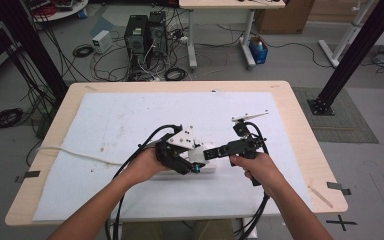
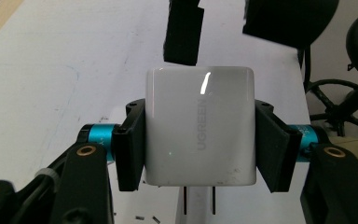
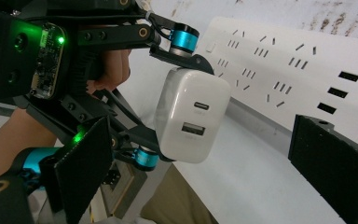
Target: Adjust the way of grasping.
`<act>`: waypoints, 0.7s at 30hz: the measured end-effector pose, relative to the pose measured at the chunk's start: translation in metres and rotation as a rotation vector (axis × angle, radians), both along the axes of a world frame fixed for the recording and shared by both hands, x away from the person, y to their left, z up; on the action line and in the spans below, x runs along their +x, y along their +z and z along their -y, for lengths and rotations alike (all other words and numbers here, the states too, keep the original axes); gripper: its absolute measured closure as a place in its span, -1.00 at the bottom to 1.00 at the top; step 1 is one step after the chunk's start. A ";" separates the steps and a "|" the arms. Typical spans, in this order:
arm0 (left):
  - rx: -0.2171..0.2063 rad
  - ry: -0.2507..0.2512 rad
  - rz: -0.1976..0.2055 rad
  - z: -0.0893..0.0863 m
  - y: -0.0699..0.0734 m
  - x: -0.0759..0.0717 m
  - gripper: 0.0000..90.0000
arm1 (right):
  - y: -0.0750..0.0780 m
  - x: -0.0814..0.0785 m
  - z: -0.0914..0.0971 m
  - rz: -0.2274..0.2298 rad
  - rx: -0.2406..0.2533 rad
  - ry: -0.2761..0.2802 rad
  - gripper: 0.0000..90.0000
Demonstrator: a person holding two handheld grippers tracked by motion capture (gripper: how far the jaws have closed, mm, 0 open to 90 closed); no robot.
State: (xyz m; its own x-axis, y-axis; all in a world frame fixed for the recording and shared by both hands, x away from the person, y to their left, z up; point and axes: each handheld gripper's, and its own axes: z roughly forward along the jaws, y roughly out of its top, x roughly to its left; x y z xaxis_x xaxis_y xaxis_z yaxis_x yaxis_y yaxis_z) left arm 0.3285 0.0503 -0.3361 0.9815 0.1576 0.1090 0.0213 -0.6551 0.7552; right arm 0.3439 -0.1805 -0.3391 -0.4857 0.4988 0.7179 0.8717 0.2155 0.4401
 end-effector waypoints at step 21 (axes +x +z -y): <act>-0.006 -0.016 0.020 0.007 0.000 -0.002 -0.05 | -0.008 0.007 -0.010 -0.094 0.054 0.005 -0.24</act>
State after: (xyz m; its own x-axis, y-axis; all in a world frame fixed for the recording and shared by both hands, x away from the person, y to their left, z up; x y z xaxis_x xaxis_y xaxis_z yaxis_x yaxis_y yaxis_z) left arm 0.3267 0.0432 -0.3359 0.9815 0.1428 0.1274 -0.0039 -0.6506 0.7594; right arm 0.3508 -0.1708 -0.3473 -0.4178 0.4558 0.7860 0.9085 0.1984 0.3679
